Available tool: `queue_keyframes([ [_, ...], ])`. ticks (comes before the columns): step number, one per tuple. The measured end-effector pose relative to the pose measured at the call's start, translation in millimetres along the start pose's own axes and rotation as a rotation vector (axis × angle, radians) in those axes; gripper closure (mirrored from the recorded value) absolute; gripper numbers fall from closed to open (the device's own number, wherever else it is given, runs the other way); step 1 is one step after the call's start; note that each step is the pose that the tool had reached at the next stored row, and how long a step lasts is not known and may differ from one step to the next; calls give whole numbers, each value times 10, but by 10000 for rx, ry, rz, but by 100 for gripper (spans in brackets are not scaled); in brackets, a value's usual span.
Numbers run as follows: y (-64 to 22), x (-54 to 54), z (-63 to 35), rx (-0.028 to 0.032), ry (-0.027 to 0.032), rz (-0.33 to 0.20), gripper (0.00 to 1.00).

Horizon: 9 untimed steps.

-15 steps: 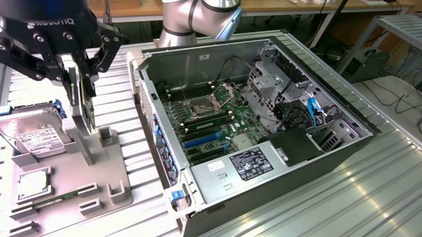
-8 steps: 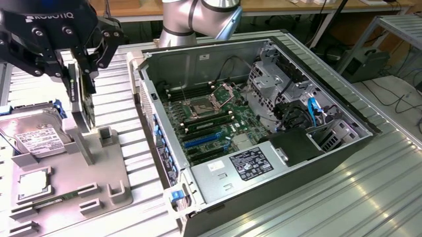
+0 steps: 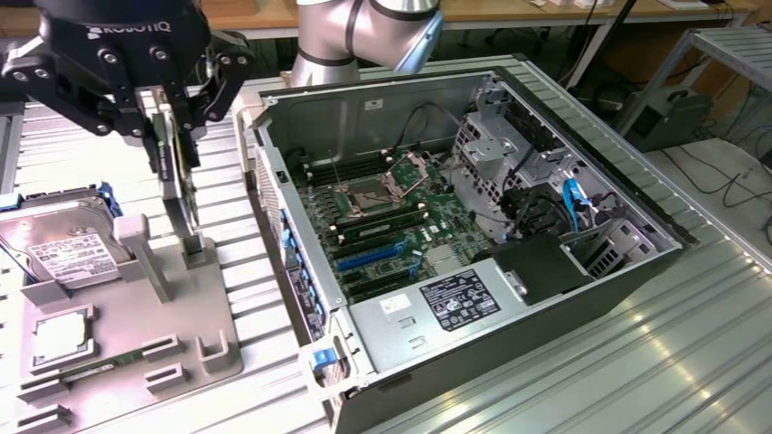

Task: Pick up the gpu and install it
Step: 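Pick up the gpu and move the gpu toward the slot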

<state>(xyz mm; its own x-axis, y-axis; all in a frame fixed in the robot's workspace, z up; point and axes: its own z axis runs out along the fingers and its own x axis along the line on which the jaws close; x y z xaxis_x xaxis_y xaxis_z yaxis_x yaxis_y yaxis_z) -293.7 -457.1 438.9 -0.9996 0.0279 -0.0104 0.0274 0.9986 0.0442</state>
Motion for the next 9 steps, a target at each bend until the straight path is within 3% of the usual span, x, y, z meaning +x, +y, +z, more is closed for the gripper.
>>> queue_keyframes([
  [9, 6, -198, 2, 1, 0, 0, 72],
])
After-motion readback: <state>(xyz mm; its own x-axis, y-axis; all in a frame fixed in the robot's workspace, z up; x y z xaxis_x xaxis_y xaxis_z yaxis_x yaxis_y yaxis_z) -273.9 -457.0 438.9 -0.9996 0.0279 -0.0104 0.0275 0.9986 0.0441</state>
